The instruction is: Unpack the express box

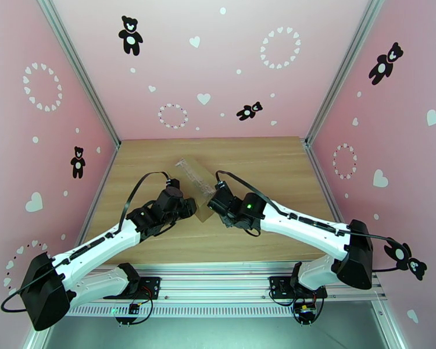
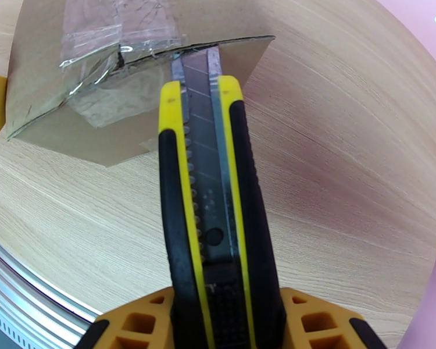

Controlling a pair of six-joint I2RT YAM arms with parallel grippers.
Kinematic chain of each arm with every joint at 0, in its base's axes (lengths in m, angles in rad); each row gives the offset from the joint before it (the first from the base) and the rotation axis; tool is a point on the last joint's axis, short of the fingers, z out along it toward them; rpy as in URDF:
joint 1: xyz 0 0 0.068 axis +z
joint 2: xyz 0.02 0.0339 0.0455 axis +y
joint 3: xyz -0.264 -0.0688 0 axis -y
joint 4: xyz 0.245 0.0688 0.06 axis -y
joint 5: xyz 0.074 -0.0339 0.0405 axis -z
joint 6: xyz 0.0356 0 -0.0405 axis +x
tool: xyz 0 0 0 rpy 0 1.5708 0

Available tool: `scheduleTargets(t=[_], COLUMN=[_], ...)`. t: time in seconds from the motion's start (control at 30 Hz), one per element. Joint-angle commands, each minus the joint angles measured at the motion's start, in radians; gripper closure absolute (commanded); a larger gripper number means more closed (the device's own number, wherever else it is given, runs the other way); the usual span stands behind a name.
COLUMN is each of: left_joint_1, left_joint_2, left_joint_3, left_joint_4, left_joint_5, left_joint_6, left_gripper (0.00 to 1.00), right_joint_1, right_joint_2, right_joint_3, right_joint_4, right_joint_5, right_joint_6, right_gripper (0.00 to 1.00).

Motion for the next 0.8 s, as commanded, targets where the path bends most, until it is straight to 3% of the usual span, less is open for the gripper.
scheduleTargets(t=[0.0, 0.3, 0.77], left_joint_1=[-0.013, -0.013, -0.013], left_joint_2=[0.018, 0.022, 0.010], left_joint_3=[0.025, 0.034, 0.038], left_joint_4=[0.036, 0.039, 0.019], left_joint_5=[0.010, 0.000, -0.018], left_joint_6=[-0.008, -0.007, -0.006], left_gripper=[0.52, 0.52, 0.52], right_joint_1=[0.037, 0.045, 0.017], right_joint_2=[0.017, 0.022, -0.012], right_joint_3=[0.039, 0.038, 0.021], right_joint_4=[0.022, 0.026, 0.054], right_joint_5=[-0.061, -0.055, -0.171], right_joint_6=[-0.029, -0.030, -0.031], right_gripper=[1.00, 1.00, 1.00])
